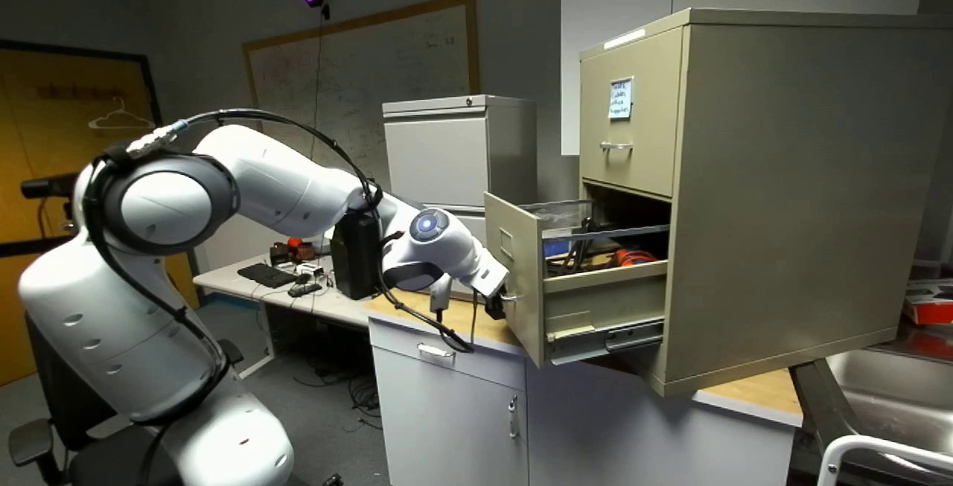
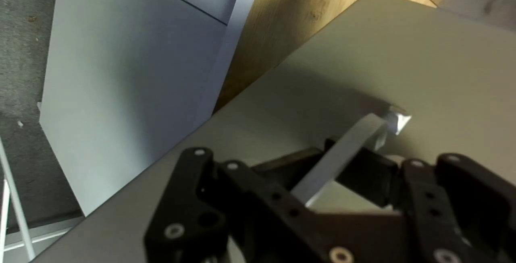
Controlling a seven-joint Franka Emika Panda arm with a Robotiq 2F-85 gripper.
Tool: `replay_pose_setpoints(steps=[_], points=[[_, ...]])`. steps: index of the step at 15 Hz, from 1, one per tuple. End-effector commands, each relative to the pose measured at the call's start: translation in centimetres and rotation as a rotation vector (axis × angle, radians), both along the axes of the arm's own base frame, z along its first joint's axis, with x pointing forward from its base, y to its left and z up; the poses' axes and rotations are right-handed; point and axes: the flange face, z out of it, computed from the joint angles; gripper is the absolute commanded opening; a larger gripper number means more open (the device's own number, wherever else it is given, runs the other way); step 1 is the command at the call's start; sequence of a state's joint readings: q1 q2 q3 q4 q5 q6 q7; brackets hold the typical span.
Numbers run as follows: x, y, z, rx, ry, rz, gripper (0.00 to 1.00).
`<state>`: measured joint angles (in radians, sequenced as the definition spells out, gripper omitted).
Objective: Open the bottom drawer of the file cabinet on the right
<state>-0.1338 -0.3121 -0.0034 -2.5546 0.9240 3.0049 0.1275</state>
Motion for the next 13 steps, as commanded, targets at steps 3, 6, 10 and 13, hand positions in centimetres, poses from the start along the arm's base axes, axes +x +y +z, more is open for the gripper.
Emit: replay_pose_setpoints(steps=[3, 6, 10, 13], points=[[-0.4, 7.0, 0.0, -0.001, 0.021, 0.146, 0.03], [-0.7, 7.5, -0.1, -0.006, 0.017, 0.146, 0.03], [-0.9, 7.7, 0.2, -0.017, 0.021, 0.143, 0.03], [-0.8, 7.8, 0.3, -0.023, 0.024, 0.141, 0.03]])
